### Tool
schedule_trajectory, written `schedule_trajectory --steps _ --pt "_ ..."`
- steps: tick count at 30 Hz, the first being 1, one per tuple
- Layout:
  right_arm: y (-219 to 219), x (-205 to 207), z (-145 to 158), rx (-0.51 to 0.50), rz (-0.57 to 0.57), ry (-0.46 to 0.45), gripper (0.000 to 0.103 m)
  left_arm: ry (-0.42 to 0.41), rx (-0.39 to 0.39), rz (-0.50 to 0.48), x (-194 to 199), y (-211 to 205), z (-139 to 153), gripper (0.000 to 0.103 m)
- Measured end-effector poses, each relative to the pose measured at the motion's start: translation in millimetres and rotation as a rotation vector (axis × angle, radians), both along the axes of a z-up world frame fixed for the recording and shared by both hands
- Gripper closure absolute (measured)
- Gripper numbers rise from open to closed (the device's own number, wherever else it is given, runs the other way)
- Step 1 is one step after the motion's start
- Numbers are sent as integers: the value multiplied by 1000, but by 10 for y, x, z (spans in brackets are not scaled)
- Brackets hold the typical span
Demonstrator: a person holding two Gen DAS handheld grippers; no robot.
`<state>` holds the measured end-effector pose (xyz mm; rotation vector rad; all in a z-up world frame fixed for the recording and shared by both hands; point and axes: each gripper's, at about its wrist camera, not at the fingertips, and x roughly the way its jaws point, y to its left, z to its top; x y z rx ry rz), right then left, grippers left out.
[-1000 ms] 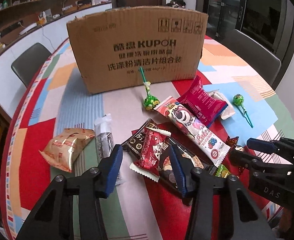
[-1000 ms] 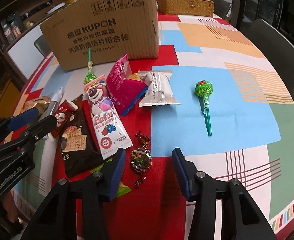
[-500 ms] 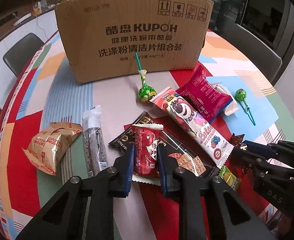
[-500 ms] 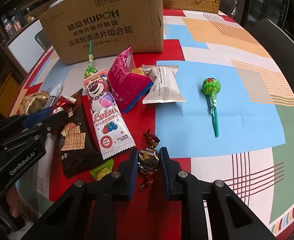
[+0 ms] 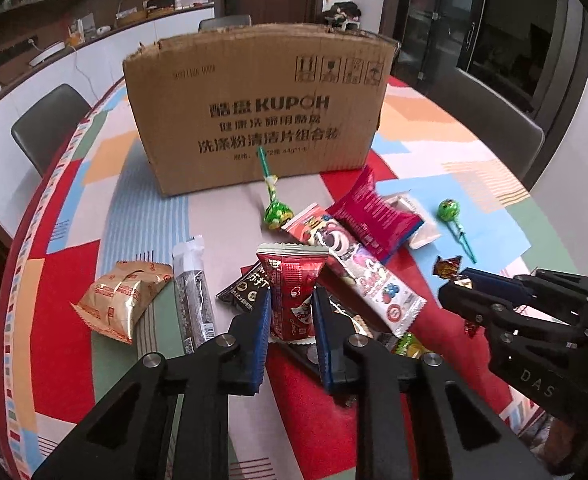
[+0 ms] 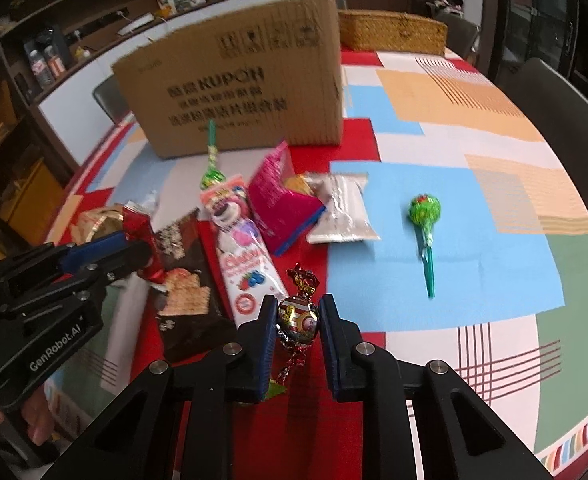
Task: Organize snacks
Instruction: 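Carry both snacks over the cardboard box and open both tools to drop them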
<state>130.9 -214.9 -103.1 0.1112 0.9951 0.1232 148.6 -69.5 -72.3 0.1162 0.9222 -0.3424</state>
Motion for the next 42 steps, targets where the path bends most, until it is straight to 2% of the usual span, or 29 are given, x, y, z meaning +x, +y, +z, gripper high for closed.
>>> schedule_trajectory --steps 13,18,32,36,42 --pt "93 98 440 52 78 -147 81 -121 -51 23 -60 83 465 82" --pt "96 216 631 48 88 -209 81 -197 -59 34 11 108 681 82" --pt "110 762 1329 63 105 -404 81 -399 -76 51 470 138 1341 82" --pt "120 939 1452 69 103 -426 81 -425 -71 52 658 147 1469 82" --pt "141 1247 1536 73 104 -424 81 -421 -70 49 963 154 1577 82"
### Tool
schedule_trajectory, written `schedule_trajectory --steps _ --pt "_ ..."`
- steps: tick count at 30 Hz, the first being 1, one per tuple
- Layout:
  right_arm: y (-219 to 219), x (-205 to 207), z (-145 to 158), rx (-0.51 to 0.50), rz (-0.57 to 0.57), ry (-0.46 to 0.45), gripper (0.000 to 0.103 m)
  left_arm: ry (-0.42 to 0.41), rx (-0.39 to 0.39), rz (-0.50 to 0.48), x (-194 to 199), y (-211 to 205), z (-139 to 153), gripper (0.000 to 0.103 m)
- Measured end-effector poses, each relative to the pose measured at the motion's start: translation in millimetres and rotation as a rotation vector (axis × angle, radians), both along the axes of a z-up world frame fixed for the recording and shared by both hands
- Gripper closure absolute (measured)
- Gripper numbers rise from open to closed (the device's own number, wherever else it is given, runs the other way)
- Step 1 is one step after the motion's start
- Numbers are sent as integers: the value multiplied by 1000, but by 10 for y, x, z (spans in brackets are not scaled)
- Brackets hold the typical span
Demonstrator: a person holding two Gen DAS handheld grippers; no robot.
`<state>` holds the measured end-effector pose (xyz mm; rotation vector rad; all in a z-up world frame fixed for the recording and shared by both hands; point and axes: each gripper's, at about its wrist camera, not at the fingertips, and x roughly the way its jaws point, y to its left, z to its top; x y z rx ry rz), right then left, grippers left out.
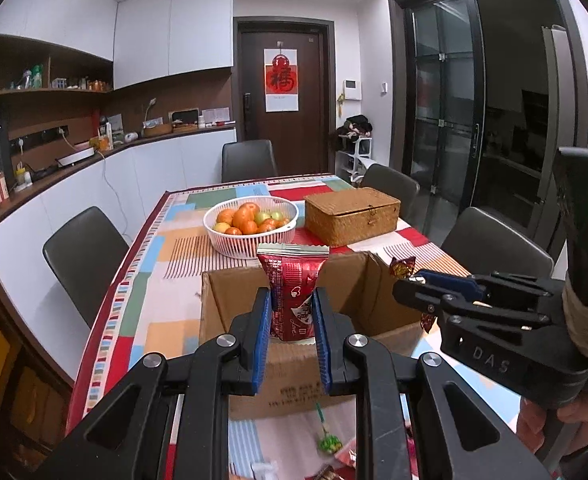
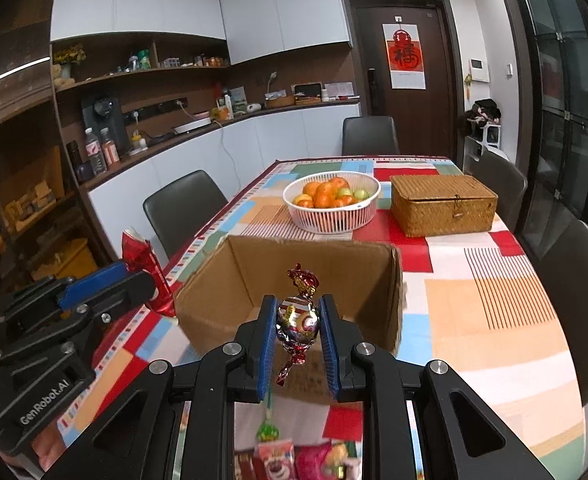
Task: Organize snacks
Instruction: 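Carry both snacks over the cardboard box and open both tools to drop them, then grasp the grey stick pack with the left tool while the right tool grasps the pink Lotso bar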
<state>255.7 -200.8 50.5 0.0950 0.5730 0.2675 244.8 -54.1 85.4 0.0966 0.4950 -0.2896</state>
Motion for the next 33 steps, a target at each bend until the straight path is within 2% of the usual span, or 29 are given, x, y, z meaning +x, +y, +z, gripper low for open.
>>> schedule_trajectory --steps 6,11,13,14,15,16,17,19,23,33 --pt "-3 286 -39 0 -13 28 81 77 -38 -19 358 2 -49 82" --pt "18 446 -107 -30 -30 42 81 131 -18 -12 605 -19 -160 81" --pt "20 517 -129 -23 -23 60 81 151 0 7 674 -26 -203 77" --pt "31 553 -145 -29 -20 71 78 156 4 25 682 -7 -209 63" --pt "49 586 -165 -42 -17 85 73 153 -3 39 656 25 -214 53" --pt "58 613 -191 -50 -21 103 56 143 -9 42 610 42 -205 50" --pt "57 610 -199 -41 -29 111 47 133 -6 49 572 62 -204 47" --pt "54 563 -221 -33 -34 101 47 112 13 73 454 104 -196 46" --pt "109 409 -228 -58 -21 89 47 103 0 71 248 203 -146 40" --pt "245 -209 -80 -70 39 -3 47 73 -12 69 -352 345 -110 36"
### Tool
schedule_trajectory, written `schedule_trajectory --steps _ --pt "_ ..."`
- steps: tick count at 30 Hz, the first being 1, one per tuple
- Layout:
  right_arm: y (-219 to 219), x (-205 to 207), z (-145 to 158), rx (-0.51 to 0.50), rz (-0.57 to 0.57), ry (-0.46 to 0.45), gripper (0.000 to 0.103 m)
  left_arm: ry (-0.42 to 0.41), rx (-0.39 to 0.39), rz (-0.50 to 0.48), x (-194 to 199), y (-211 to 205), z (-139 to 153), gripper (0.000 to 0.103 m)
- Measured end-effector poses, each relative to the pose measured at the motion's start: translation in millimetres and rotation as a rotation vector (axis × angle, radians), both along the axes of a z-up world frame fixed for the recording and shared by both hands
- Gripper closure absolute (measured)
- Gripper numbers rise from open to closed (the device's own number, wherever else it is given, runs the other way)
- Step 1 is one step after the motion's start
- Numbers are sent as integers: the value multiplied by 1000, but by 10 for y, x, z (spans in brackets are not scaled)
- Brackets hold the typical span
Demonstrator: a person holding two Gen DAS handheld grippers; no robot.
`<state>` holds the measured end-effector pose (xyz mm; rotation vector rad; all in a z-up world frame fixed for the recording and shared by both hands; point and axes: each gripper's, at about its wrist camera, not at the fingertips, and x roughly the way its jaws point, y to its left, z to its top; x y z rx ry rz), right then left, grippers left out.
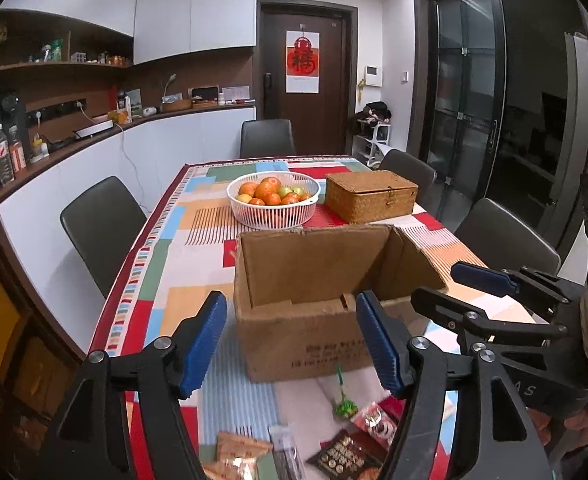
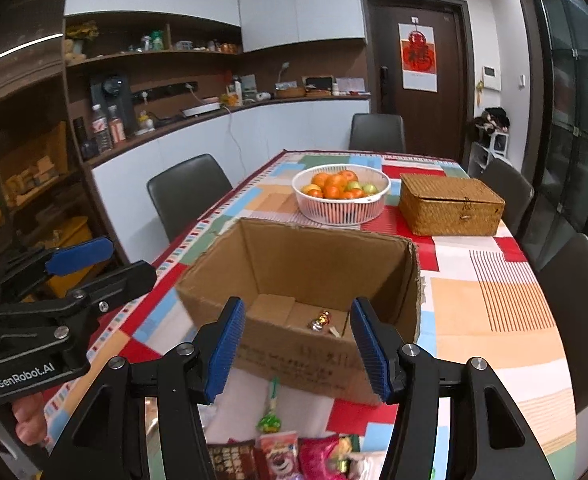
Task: Organize snacks
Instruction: 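Grasp the grey stick pack with the left tool while the right tool grasps the pink Lotso bar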
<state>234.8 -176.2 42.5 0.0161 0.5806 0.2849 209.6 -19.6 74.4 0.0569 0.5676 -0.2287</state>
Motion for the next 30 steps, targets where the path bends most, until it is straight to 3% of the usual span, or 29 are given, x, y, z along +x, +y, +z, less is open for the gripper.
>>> schedule_trajectory --steps 7,16,23,30 --pt "39 -293 -120 2 35 25 47 8 47 19 -321 30 -157 34" --pt "64 -533 -502 -17 62 134 47 82 88 23 -644 96 -504 34" --pt "85 -693 -766 -30 53 197 47 103 92 30 -801 131 -745 34" --pt "136 -748 -1017 -56 65 257 47 181 94 34 -812 161 -1049 34"
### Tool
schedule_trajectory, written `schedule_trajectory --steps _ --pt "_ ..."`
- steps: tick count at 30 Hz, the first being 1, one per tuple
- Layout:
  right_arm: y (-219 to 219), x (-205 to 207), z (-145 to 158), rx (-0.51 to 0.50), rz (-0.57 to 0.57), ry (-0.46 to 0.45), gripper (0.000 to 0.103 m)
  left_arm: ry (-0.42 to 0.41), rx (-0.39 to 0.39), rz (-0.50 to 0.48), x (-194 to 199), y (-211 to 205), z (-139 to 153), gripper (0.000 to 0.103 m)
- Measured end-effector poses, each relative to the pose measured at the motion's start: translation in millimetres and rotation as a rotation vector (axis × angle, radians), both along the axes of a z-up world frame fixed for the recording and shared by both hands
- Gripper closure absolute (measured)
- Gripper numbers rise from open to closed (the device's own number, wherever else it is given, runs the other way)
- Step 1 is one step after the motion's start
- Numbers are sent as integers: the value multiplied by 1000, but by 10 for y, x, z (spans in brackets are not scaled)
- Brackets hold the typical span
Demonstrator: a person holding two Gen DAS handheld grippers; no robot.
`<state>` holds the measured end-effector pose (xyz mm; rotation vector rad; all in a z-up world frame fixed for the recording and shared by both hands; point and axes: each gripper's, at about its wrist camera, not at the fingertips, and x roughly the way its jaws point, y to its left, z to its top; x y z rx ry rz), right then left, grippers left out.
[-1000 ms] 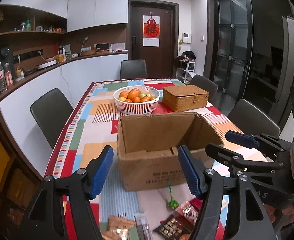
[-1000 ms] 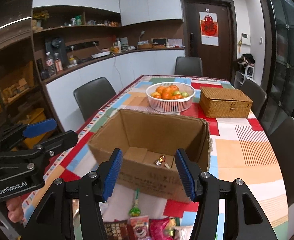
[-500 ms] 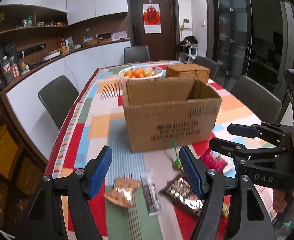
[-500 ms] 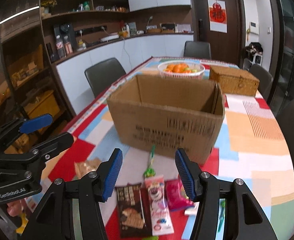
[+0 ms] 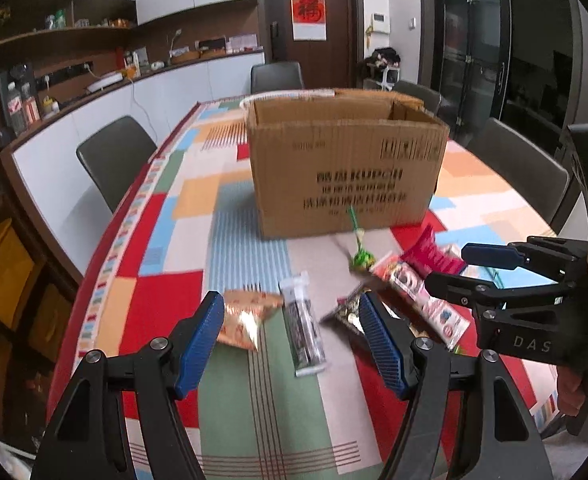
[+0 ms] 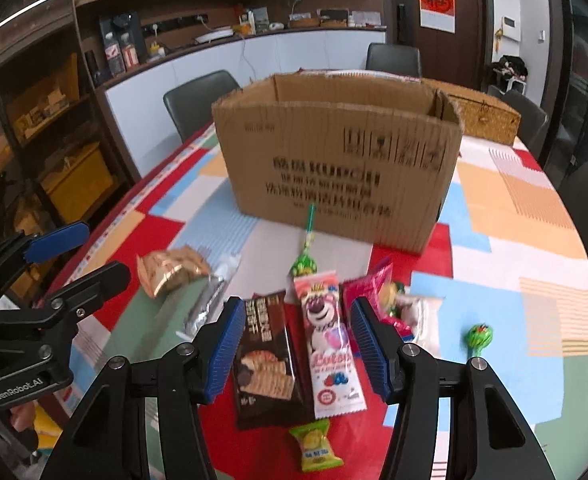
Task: Organize snacks
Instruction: 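Grasp the grey stick pack with the left tool while the right tool grasps the pink Lotso bar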
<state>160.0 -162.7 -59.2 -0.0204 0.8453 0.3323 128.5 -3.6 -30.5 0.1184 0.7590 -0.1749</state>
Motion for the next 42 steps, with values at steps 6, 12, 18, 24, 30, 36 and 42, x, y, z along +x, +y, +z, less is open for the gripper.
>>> schedule_trajectory --steps 6,12,18,24,30,36,42 --pt "-10 89 -260 14 1 94 47 69 -16 -11 71 -1 -246 34" --pt "11 178 -404 -12 -1 128 47 132 -49 -6 219 23 -446 34" --pt "26 292 -508 -2 7 164 48 154 -62 1 347 19 -548 40" --pt "18 386 -581 -9 -5 183 48 203 -80 -1 451 29 -677 46" --pt "53 481 -668 -32 -13 197 52 239 -100 8 563 64 -789 54" --pt "99 529 -690 -47 -11 184 54 279 -150 14 693 86 -878 61" --pt "127 558 -689 -49 -16 173 58 297 -156 25 769 61 -936 69"
